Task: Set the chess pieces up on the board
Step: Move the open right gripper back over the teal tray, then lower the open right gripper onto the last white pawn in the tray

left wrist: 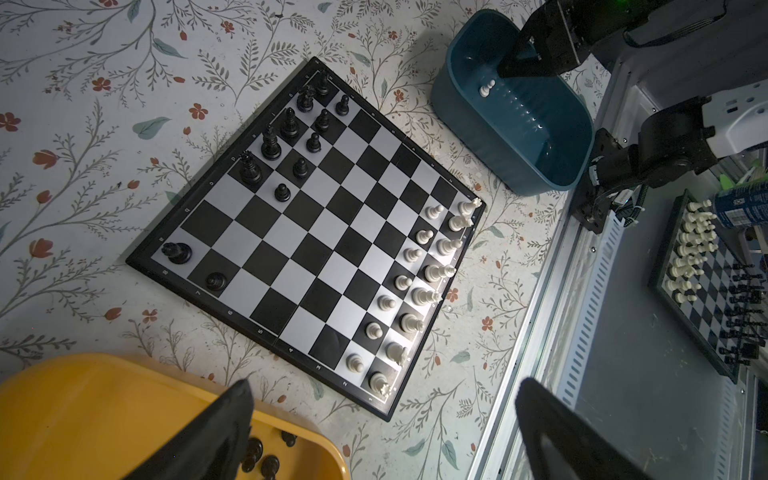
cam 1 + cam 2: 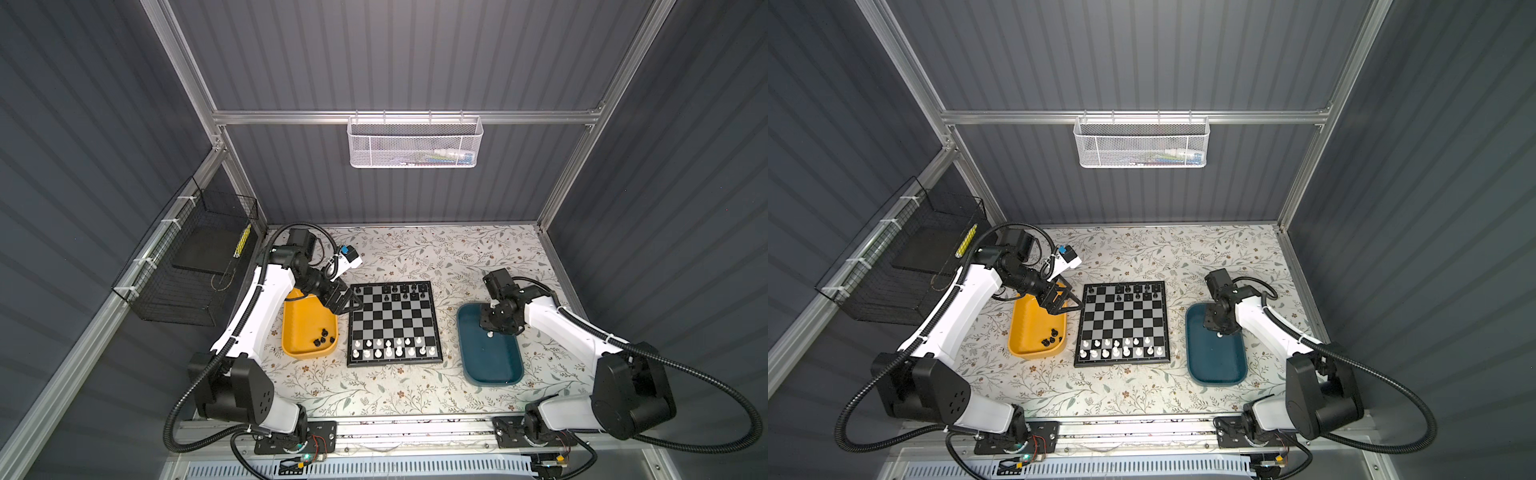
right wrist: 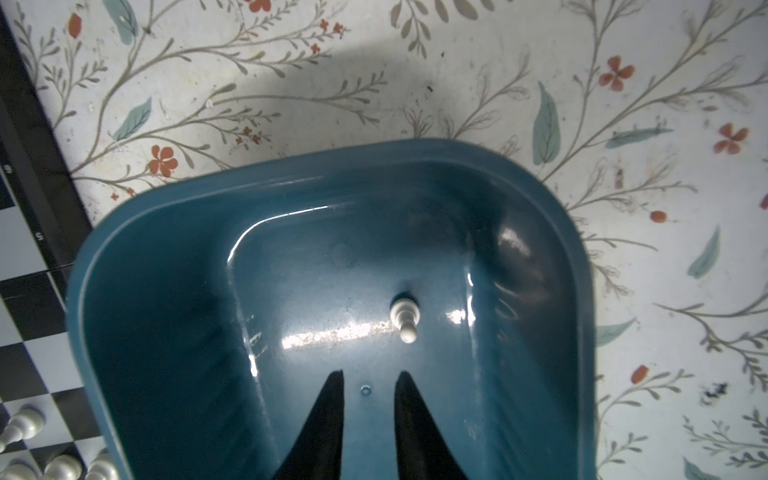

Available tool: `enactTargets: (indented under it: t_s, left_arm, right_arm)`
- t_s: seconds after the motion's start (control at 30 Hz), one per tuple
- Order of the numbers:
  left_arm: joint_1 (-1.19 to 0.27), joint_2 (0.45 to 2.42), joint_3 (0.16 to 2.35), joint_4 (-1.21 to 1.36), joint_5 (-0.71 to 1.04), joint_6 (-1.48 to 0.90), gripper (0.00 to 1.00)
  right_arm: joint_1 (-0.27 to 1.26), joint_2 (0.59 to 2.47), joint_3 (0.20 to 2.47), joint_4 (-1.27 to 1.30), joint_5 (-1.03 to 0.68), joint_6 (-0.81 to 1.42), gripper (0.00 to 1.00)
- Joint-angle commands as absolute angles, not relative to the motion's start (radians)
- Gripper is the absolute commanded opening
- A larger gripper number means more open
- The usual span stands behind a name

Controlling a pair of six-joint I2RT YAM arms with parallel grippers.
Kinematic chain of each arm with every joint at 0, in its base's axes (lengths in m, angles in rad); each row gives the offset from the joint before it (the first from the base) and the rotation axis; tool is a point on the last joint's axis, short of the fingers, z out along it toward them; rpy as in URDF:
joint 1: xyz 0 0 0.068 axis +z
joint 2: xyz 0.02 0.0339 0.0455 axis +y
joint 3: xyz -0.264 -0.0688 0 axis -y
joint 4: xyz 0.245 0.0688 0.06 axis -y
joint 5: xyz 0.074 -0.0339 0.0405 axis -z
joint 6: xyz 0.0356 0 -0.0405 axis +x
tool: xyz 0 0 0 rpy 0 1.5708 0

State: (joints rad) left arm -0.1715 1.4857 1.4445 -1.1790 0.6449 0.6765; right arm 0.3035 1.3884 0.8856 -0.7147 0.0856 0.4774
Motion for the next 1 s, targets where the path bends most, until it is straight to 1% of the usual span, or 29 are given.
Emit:
enactTargets:
  t_s: [0.0, 0.47, 0.6, 0.97]
  left_arm:
    - [-0.177, 1.480, 1.456, -1.218, 0.674, 0.703, 1.00]
    - [-0.177, 1.478, 1.449, -1.218, 0.670, 0.706, 1.00]
    - [-0.176, 1.479, 1.450, -1.217, 0.669, 0.705, 1.00]
    - [-0.177, 1.477, 1.445, -1.217, 0.663, 0.703, 1.00]
  right_arm:
    - [0.283, 1.387, 0.868, -0.706, 0.074, 0.456, 0.26]
    - [0.255, 1.398, 0.845, -0.684, 0.054, 0.445, 0.26]
    - [0.252, 1.405, 0.844, -0.684, 0.052, 0.443, 0.28]
    - [0.235, 1.450, 0.832, -0.653, 0.036, 0.436, 0.26]
